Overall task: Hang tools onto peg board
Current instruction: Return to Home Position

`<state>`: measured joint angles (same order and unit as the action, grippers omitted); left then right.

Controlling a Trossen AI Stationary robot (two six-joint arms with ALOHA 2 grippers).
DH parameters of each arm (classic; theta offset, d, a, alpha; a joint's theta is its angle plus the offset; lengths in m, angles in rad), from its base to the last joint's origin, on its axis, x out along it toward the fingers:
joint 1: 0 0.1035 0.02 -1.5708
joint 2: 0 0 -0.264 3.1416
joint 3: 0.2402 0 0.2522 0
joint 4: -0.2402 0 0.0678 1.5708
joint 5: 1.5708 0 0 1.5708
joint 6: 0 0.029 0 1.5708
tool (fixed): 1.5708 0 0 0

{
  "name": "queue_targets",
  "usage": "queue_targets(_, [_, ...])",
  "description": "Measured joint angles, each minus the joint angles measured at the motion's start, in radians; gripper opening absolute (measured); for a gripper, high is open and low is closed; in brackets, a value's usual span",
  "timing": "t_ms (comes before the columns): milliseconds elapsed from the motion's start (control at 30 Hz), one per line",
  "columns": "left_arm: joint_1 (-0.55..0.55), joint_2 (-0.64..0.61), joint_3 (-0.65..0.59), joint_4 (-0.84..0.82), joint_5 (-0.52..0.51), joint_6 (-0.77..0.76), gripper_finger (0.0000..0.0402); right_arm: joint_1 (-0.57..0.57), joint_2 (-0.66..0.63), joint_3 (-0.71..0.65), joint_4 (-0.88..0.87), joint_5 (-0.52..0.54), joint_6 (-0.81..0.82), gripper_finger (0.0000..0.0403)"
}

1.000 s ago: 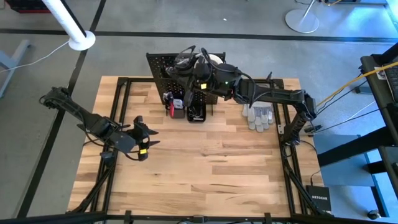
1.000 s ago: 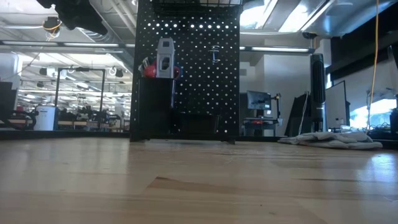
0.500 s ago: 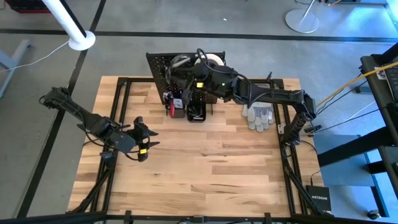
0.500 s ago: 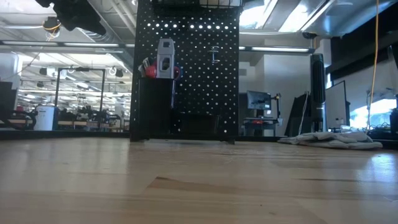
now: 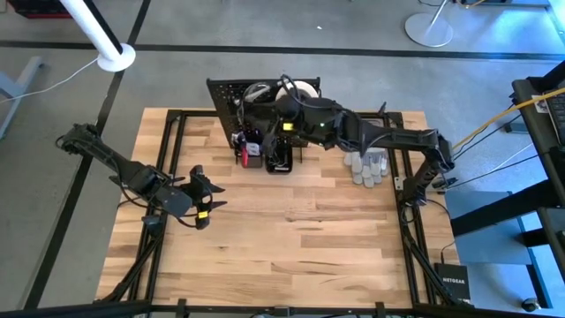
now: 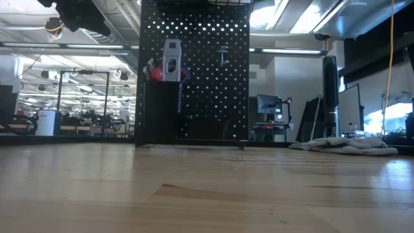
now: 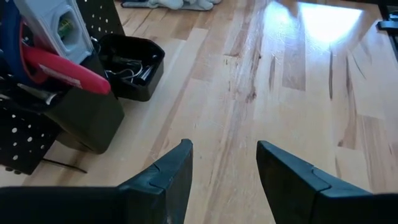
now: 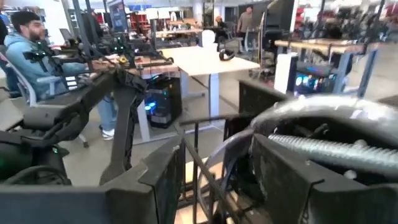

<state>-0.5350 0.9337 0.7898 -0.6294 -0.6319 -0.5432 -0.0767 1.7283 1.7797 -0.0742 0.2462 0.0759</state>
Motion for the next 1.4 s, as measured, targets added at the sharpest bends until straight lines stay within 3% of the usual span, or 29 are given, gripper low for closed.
queue_targets(400, [0.000, 0.000, 0.000, 0.029, 0.000, 0.023, 0.0166, 0.037, -0.075, 0.002, -0.036, 0.051, -0.033, 0.0188])
queue_targets(633, [-0.004, 0.000, 0.000, 0.044, 0.000, 0.020, 0.0166, 0.071, -0.085, 0.038, -0.082, 0.063, -0.141, 0.0188])
queue_targets(767, [-0.027, -0.022, 0.001, 0.073, 0.000, 0.052, 0.0150, 0.140, -0.143, 0.129, -0.350, 0.069, -0.155, 0.0168])
queue_targets(933, [-0.092, -0.058, 0.001, 0.129, -0.018, 0.161, 0.0086, 0.229, -0.232, 0.138, -0.677, 0.128, -0.064, 0.0086])
queue_targets(1033, [-0.119, -0.091, -0.021, 0.176, -0.068, 0.207, 0.0045, 0.286, -0.300, 0.052, -0.758, 0.154, -0.010, 0.0026])
queue_targets(1100, [-0.128, -0.135, -0.074, 0.236, -0.080, 0.242, 0.0022, 0.325, -0.359, -0.046, -0.759, 0.173, 0.011, 0.0008])
queue_targets(1267, [-0.129, -0.268, -0.250, 0.450, -0.054, 0.309, 0.0006, 0.393, -0.524, -0.390, -0.563, 0.166, 0.062, 0.0025])
queue_targets(1400, [-0.129, -0.380, -0.381, 0.648, -0.026, 0.390, 0.0005, 0.412, -0.670, -0.650, -0.356, 0.126, 0.066, 0.0016])
